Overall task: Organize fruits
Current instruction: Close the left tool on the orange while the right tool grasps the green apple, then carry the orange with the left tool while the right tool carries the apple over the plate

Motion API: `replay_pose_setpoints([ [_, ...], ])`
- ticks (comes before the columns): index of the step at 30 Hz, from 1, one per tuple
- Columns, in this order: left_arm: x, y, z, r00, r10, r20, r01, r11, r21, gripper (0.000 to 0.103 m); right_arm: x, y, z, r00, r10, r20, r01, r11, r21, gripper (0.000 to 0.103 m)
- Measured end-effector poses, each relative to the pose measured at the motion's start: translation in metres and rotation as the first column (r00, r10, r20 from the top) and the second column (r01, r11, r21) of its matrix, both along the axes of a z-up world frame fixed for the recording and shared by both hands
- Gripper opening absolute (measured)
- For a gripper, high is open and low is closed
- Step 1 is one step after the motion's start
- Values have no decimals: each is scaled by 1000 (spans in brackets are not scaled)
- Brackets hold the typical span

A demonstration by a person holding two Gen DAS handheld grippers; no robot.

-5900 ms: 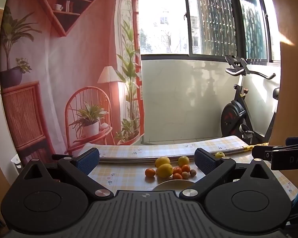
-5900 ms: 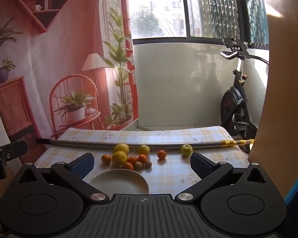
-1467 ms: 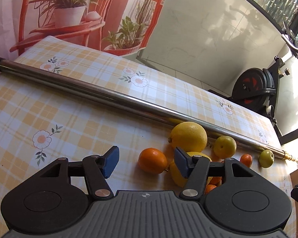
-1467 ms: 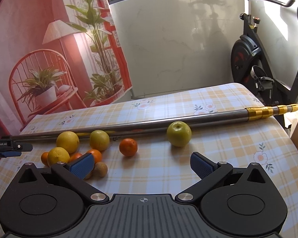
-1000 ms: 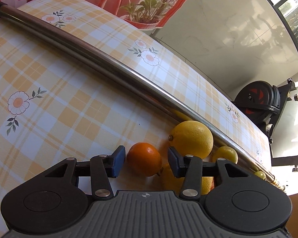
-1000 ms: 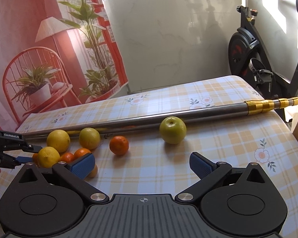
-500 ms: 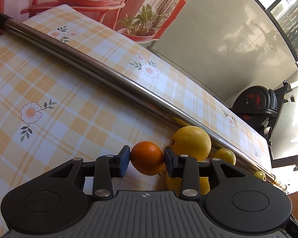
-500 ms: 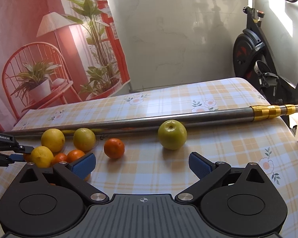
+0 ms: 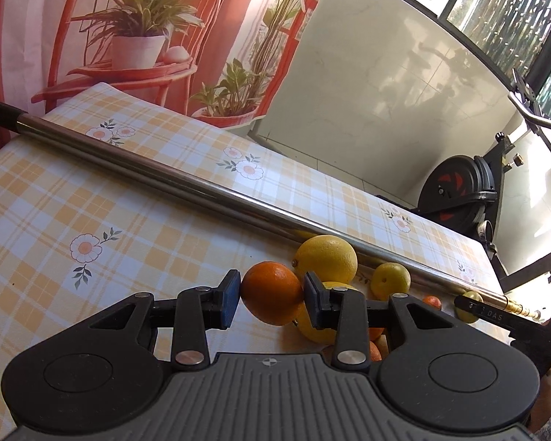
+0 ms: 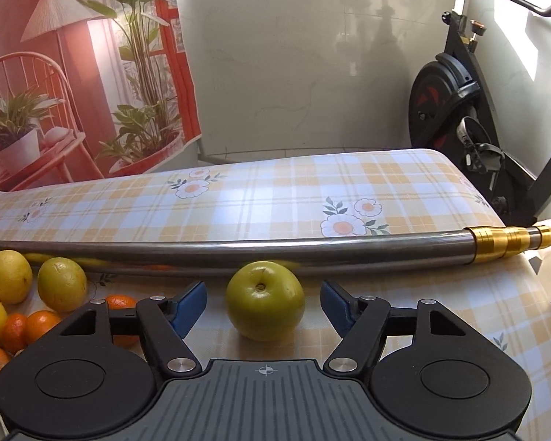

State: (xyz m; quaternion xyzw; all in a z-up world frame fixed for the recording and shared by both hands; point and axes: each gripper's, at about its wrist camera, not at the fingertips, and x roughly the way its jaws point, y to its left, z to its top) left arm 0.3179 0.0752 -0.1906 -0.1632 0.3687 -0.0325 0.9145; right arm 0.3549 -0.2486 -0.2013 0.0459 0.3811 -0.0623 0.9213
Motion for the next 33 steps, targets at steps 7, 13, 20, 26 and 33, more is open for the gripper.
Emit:
replay_pose_setpoints([
  [7,-12,-9,2,997,-71,26,70,997,41,39,7,2,-8,999,-16,-35,16,1000,-7,44],
  [13,-28,-12,7,991,-126,50,124,992,39,39,-7,6,-1,999,-20,-33,20,1000,18,43],
  [20,-46,-11,10,983,-173,68,169,984,53,39,-56,34,21,1000,11,16,-12,997,77,43],
  [26,-65,-13,8,972,-220,80,214,973,87,40,-102,72,38,996,78,33,-82,991,105,43],
  [33,-79,-11,-4,967,-253,44,248,965,85,40,-142,118,44,983,180,31,-182,978,100,43],
])
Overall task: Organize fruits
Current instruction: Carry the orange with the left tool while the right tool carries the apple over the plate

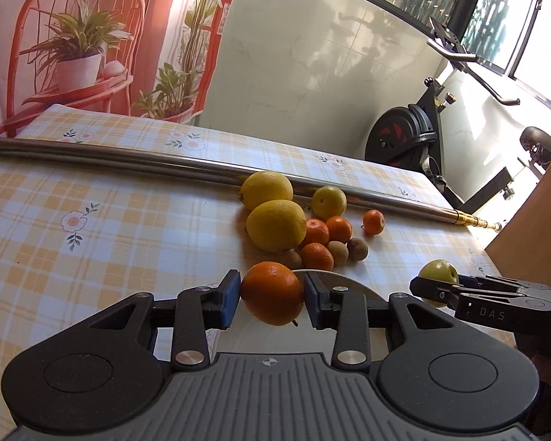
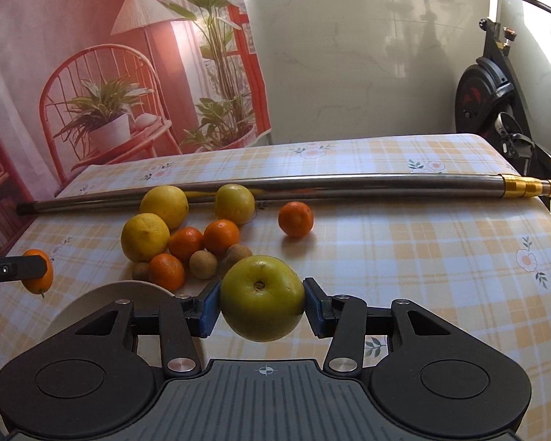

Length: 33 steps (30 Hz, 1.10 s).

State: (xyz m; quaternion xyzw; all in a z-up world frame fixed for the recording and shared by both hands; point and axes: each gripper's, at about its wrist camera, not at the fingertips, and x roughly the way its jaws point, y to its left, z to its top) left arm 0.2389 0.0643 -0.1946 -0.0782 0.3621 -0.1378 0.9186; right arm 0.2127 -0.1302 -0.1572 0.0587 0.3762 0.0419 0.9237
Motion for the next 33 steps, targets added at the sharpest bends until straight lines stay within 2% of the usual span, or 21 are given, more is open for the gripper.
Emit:
replay_pose_setpoints([
  [3,-5,-2,-5,1000,-16,-7,17,1000,18,40,-10,17,2,999,45,0,-45,999,-27,43],
  [15,-17,-7,-26,997,-58,-57,62,996,59,40,-29,60,-8,984,165,-72,-168,985,-36,43],
  [23,-22,-14,-29,996,-78,-51,83,993,85,39,-32,63,-14,981,167,-99,-173,984,-51,43],
  [33,-21,-14,-34,996,-43,-75,51,991,122,39,-29,62,-23,974,181,-135,-190,980,-55,44],
])
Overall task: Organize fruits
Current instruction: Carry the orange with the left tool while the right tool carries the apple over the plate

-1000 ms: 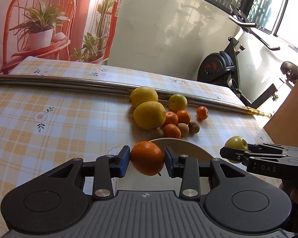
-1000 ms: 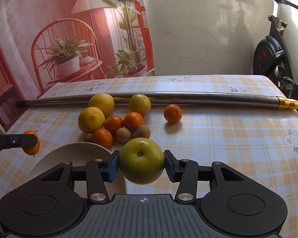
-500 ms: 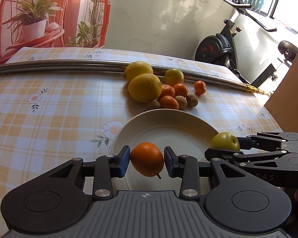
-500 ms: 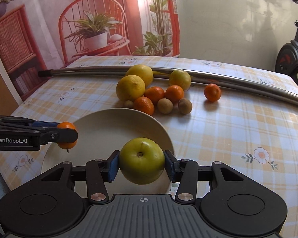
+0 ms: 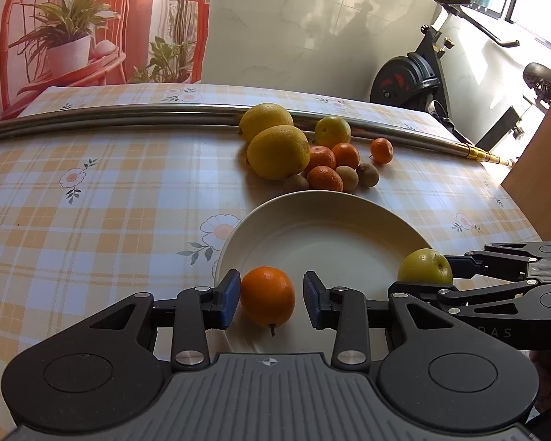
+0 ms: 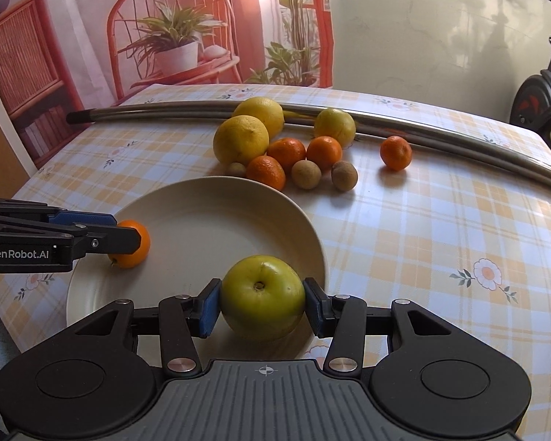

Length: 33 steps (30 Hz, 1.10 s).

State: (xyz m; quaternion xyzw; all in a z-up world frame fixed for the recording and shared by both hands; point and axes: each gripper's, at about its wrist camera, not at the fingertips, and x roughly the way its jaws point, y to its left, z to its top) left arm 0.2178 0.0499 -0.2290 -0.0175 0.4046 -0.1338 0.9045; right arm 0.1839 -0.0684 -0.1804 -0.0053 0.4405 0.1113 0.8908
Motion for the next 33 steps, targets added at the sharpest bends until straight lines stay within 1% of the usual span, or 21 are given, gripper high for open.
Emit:
replay_pose_setpoints([
  [6,0,0,-3,1000,11,-22,-10,1000,15,39,0,1,-2,1000,5,-4,-5,1000,-4,43],
  [16,-1,-4,-4,1000,7,-16,-7,999,37,39,-1,5,-1,1000,29,4,-28,999,-42,43],
  [20,0,-8,-5,1000,-10,-14,11,999,40,39,-1,5,-1,1000,31,5,-30,999,-46,43],
  [27,0,-16,-7,999,-51,-4,52,997,59,39,3,-7,0,1000,-10,9,10,999,-49,43],
  [33,2,-16,-7,999,-51,-3,51,997,53,39,4,-11,0,1000,-19,9,20,999,-49,43],
])
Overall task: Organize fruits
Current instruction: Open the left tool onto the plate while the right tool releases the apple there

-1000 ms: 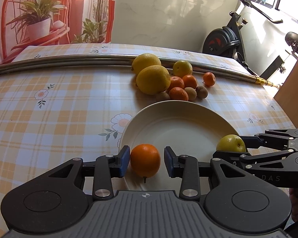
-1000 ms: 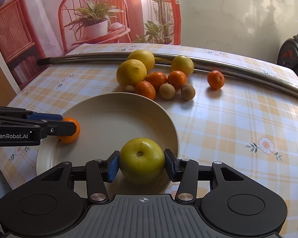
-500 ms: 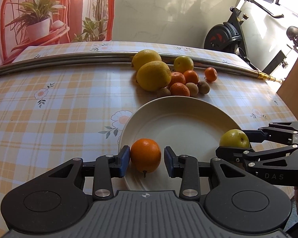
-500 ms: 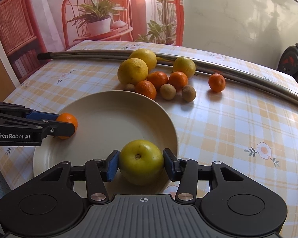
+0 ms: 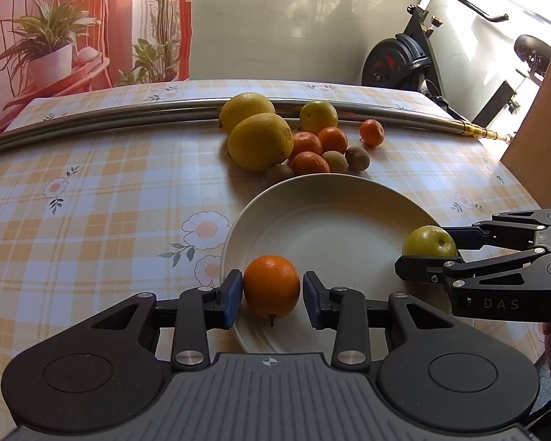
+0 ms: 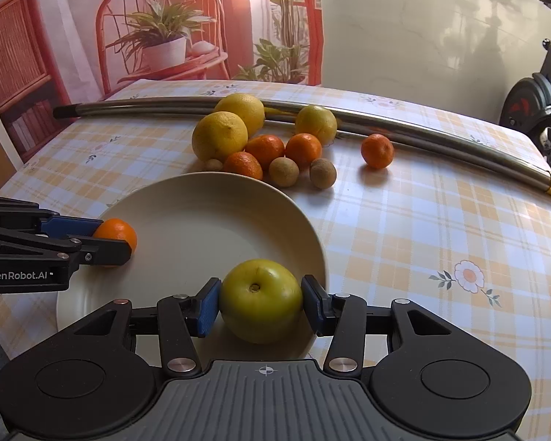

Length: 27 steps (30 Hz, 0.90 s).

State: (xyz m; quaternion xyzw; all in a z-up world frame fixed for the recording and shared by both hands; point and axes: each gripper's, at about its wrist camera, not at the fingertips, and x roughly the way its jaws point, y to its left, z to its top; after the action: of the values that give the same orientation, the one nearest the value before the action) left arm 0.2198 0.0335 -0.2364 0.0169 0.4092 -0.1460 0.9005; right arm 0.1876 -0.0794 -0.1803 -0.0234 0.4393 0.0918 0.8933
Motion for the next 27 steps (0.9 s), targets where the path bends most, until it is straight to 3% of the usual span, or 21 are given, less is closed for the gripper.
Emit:
replay_pose_setpoints([
  [8,-1,1,0,1000,3,0,-3,1000,-14,39,-1,-1,0,1000,-11,-2,11,1000,15,44],
  [17,-2,4,7,1000,5,22,-4,999,-41,40,2,-7,9,999,-36,13,35,997,73,54],
  [27,10,16,42,996,26,82,-18,994,-106,40,13,-37,48,989,-110,104,95,985,145,56],
])
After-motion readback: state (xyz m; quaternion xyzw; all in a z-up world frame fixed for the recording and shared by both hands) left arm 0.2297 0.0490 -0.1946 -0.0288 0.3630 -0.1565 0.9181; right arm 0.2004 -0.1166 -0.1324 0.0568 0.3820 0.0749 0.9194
